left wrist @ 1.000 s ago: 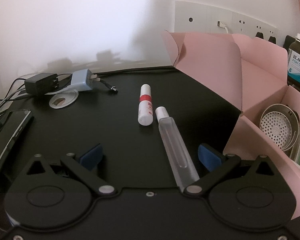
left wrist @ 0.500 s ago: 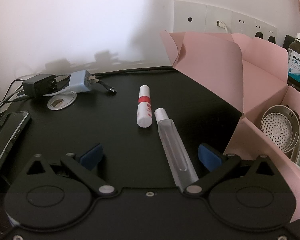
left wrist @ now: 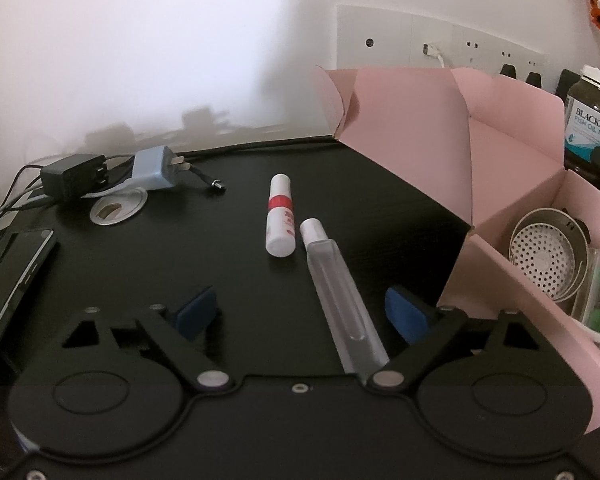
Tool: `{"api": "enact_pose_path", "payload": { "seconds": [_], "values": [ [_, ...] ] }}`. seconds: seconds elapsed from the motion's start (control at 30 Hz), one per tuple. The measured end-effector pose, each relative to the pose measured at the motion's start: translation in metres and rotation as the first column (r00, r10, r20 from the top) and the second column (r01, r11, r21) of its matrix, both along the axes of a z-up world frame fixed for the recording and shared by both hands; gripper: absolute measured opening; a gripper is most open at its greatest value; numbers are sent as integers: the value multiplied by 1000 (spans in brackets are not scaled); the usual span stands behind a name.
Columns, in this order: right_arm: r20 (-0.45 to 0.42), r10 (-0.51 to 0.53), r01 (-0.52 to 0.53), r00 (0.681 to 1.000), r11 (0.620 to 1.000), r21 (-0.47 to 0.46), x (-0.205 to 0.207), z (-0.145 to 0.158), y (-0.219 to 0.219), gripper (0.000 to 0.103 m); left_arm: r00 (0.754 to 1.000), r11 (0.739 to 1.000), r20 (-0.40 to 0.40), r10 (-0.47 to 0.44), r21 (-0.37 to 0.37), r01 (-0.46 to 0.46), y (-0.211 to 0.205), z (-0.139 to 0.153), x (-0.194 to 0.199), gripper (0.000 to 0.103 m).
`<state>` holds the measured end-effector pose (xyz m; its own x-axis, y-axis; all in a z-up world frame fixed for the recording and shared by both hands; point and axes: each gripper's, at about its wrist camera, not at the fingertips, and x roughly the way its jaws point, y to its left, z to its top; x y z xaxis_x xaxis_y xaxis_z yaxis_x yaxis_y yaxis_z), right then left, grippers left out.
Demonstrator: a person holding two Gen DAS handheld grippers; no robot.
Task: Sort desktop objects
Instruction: 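Close the left tool around the clear tube and lift it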
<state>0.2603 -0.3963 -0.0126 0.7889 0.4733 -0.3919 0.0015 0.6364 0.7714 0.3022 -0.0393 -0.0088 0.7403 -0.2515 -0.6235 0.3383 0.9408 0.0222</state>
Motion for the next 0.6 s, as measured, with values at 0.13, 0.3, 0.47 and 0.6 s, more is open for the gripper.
{"api": "enact_pose_path", "payload": {
  "seconds": [0.13,0.3,0.47,0.6],
  "values": [
    [0,0,0,1000,1000,1,0,0,0,102,1000,1000,0,9,-2,-9,-1,1,-1,78],
    [3,0,0,1000,1000,1,-1,-1,0,102,1000,1000,2,-10,1,10,-3,4,-5,56],
    [1,-6,6,1000,1000,3,-2,0,3,102,1000,1000,16,-11,0,11,-6,5,-10,27],
    [0,-8,8,1000,1000,9,-2,0,2,102,1000,1000,27,-13,11,12,-8,4,-13,17]
  ]
}}
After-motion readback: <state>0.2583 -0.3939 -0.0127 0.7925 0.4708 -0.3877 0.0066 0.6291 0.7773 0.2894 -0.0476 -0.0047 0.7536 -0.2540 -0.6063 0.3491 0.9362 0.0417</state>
